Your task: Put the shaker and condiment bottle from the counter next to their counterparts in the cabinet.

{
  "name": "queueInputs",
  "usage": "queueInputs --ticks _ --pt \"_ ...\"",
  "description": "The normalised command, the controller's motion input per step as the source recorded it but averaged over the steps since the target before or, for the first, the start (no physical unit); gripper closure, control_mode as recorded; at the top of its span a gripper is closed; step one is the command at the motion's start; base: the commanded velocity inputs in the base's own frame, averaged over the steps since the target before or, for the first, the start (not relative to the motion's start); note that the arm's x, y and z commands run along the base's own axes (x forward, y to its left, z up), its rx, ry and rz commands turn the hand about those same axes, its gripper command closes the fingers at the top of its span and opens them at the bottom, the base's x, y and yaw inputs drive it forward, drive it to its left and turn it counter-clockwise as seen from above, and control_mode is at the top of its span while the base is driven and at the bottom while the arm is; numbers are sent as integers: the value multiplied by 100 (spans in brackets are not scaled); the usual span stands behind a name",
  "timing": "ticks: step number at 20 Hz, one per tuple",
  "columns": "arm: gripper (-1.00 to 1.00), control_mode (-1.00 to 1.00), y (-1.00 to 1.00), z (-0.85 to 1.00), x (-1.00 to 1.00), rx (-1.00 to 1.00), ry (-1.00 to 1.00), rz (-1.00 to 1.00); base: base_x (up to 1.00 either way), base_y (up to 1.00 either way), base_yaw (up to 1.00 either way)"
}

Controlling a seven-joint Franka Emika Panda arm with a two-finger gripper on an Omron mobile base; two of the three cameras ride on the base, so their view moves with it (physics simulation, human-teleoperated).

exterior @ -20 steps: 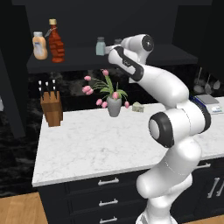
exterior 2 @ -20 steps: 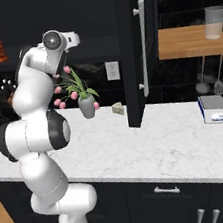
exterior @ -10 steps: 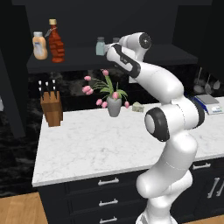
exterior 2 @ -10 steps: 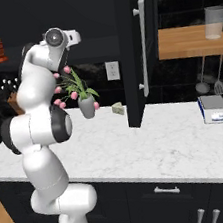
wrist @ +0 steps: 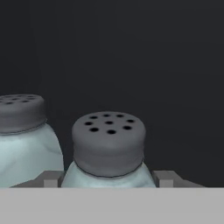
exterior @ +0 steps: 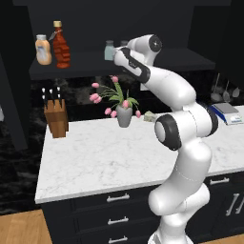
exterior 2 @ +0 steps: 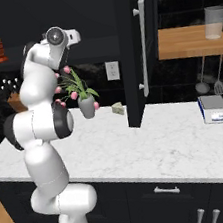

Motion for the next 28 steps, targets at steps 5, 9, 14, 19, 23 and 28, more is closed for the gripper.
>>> queueInputs --ticks 5,9,14,19,23,28 --pt "100 -100 12 -31 25 0 0 0 0 0 0" --pt "100 -100 6 -37 12 0 0 0 0 0 0" --pt "100 -100 8 -47 15 0 0 0 0 0 0" --pt "100 -100 9 -48 24 0 0 0 0 0 0" --pt "-100 -100 7 -42 17 0 0 0 0 0 0" --pt "-100 -100 0 -30 1 0 -1 0 0 0 0"
